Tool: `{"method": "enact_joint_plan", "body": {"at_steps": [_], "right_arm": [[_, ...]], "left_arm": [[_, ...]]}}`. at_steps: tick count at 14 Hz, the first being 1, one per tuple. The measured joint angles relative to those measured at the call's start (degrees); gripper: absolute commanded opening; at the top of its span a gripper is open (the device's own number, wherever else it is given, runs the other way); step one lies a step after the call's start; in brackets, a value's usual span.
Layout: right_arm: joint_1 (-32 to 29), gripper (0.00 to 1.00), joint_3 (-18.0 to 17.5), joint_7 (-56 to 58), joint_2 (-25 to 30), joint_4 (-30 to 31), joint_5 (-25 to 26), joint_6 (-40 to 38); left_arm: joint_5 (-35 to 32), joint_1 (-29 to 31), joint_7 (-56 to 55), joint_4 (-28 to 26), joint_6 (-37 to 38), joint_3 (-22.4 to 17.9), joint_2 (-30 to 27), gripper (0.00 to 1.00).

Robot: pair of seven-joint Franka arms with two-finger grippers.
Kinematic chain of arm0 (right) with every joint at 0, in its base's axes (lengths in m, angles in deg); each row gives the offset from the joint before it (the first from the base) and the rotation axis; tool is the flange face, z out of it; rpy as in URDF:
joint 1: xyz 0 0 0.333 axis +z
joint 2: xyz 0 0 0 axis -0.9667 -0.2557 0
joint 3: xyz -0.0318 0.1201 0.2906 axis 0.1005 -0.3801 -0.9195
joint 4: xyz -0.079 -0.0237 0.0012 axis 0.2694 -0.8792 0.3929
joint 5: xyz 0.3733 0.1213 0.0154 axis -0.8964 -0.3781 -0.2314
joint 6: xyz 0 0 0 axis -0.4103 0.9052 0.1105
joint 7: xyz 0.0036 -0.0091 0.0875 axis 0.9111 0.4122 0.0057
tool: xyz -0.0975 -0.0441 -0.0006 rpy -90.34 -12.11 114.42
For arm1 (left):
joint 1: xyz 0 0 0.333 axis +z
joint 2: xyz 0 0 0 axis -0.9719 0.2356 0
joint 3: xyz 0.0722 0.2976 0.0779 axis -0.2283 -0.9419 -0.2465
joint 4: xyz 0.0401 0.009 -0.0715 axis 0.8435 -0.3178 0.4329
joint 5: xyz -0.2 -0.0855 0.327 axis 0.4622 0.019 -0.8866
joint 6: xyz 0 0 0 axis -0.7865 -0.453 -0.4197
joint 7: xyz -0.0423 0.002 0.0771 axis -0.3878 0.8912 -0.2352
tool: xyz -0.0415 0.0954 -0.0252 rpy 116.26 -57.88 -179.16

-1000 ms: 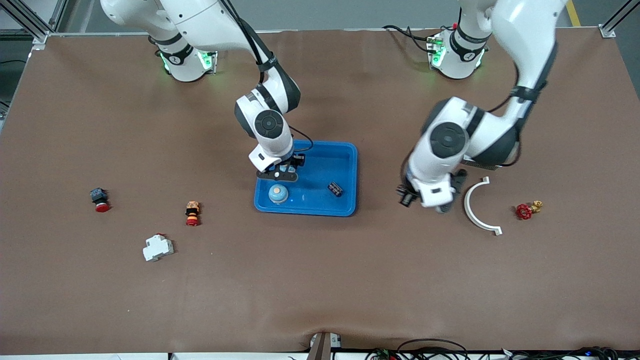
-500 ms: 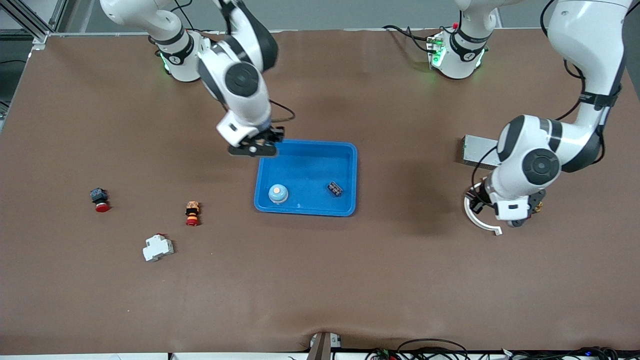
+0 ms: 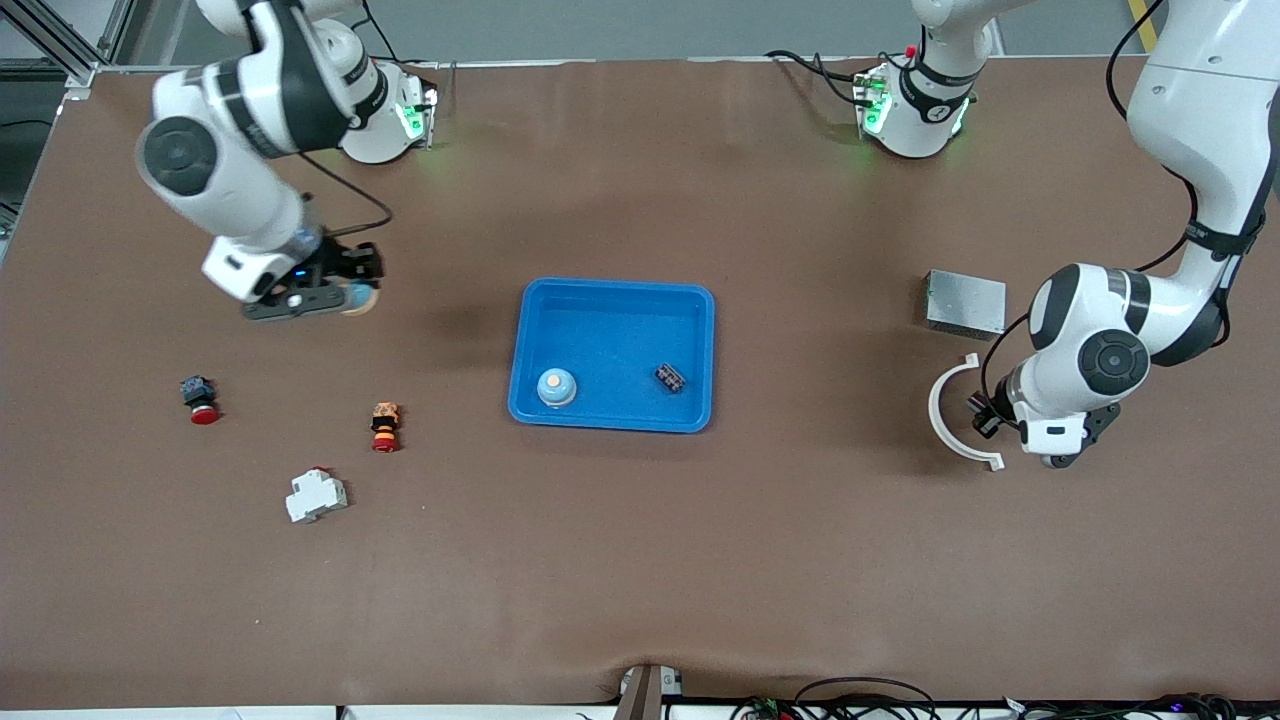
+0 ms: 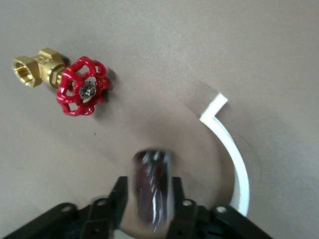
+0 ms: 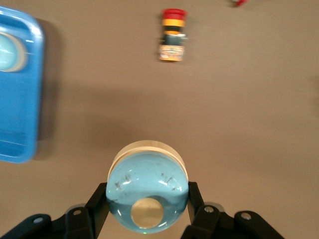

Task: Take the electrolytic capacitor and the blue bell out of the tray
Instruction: 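Set the capacitor by the white arc while the right gripper carries the bell, then lower the bell near the red button while the left gripper reaches the tray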

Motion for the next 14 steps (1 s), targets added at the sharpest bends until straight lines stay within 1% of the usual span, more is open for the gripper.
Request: {"method": "enact_joint_plan", "body": {"at_steps": [2,4,6,8,9,10,11,14], "right_arm": [[-6.3,0.12,0.0,7.6,-1.3,0.9,0.0,2.2],[-10.5,0.12,0.0,11.3,-5.3,1.9,0.1,7.1],[-12.7,0.12,-0.1,14.3,-11.4,2.2,0.1,12.9],[-13.2,0.13,-0.2,15.2,-16.5,2.1,0.1,15.9],[-13.2,0.14,-0.4,15.3,-18.0,2.0,0.1,16.9],[-13.2,0.14,-0.6,15.3,-19.2,2.0,0.1,18.1],[-13.2,0.14,-0.8,15.3,-20.3,2.0,0.1,19.7],[-13.2,0.16,-0.9,15.8,-23.6,2.0,0.1,23.4]], "left_arm": [[-0.2,0.0,-0.1,0.5,0.0,0.3,-0.1,1.00],[0.0,-0.1,-1.0,1.2,0.5,2.1,-1.0,1.00],[0.5,-0.1,-5.3,2.7,3.3,6.3,-2.2,1.00],[0.9,-0.5,-12.2,5.1,6.5,12.8,-2.7,1.00],[0.9,-1.1,-16.2,6.0,7.2,15.8,-2.6,1.00],[0.9,-2.6,-19.2,6.6,7.4,17.6,-2.5,1.00],[1.1,-5.1,-21.7,7.3,7.4,18.3,-2.1,1.00],[0.6,-15.0,-31.6,11.9,7.4,18.1,1.6,1.00]]}}
